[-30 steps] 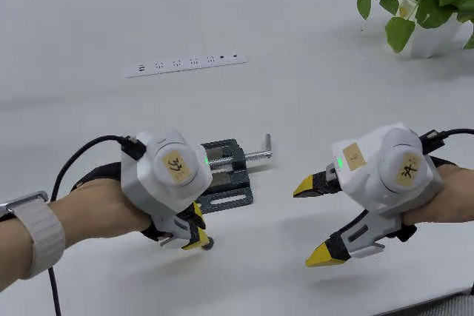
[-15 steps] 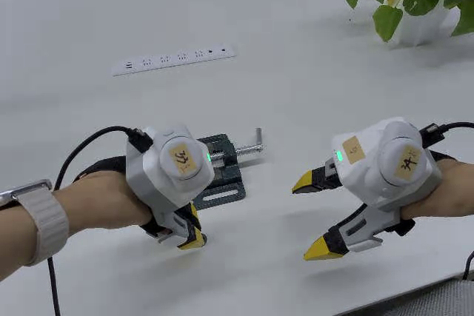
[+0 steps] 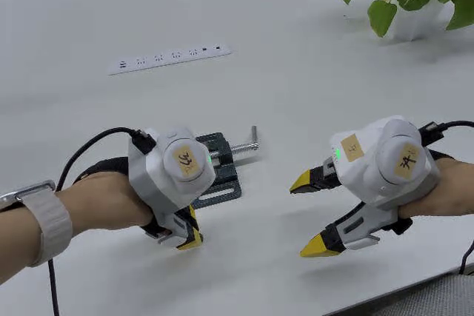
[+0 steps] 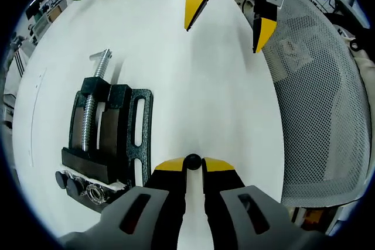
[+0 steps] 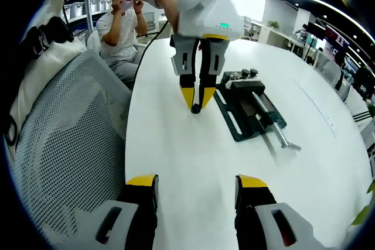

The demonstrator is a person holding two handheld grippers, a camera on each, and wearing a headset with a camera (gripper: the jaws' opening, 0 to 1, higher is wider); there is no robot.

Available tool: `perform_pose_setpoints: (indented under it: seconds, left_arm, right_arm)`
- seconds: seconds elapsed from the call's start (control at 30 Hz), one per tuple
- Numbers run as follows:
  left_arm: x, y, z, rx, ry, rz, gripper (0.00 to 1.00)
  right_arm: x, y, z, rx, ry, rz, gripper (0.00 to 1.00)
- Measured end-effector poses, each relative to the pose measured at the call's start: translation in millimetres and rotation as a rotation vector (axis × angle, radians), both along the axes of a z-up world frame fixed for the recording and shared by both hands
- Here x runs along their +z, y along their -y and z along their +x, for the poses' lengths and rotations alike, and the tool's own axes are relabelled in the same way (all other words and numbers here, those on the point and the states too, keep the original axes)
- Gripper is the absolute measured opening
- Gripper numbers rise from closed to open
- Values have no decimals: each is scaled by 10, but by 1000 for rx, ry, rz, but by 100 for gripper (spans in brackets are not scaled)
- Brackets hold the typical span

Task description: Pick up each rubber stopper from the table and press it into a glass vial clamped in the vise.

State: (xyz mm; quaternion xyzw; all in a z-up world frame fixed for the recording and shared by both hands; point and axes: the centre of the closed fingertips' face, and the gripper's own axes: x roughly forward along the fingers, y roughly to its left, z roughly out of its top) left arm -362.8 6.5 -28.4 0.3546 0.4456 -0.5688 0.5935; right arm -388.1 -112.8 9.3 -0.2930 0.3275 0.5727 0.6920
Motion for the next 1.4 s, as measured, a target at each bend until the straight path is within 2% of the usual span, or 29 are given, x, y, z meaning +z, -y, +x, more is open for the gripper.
perform_pose_setpoints:
  seconds: [0.13,0.57,0.7,0.73,0.9,0.97,1.0,1.1,1.17,1.23,1.3,1.33,1.4]
  left_arm:
    - [-38,-15,26,-24,21,16,6]
    - [-61,-4,50,-10,5,29,6]
    - [-55,-18,46,5,3,22,5]
    - [-39,-21,49,20,3,8,5]
    - [80,-20,155,191,-39,-123,5]
    - [165,-24,189,318,-83,-200,5]
    - [240,-11,209,384,-99,-258,5]
    - [358,-70,255,520,-139,-359,5]
    - [438,-126,316,615,-184,-448,5]
    - [522,-187,334,727,-257,-530,5]
    - [584,-246,362,788,-284,-583,5]
    - [648,-265,365,817,-311,-634,5]
    - [758,-296,338,869,-353,-705,5]
  right_arm:
    - [-12,13,-2,-4,-4,0,49]
    - [-30,-30,-28,3,-17,6,48]
    - [-41,-45,-32,5,-21,6,49]
    - [-42,-52,-28,5,-20,6,49]
    - [-30,-108,2,7,-14,13,50]
    - [-11,-150,28,7,-4,19,50]
    - [8,-187,41,10,3,26,50]
    - [54,-274,70,20,20,40,50]
    - [89,-336,92,23,31,50,50]
    - [136,-410,114,22,40,64,52]
    - [186,-479,126,30,53,80,52]
    - [224,-531,134,36,62,92,52]
    - [288,-618,149,40,71,116,51]
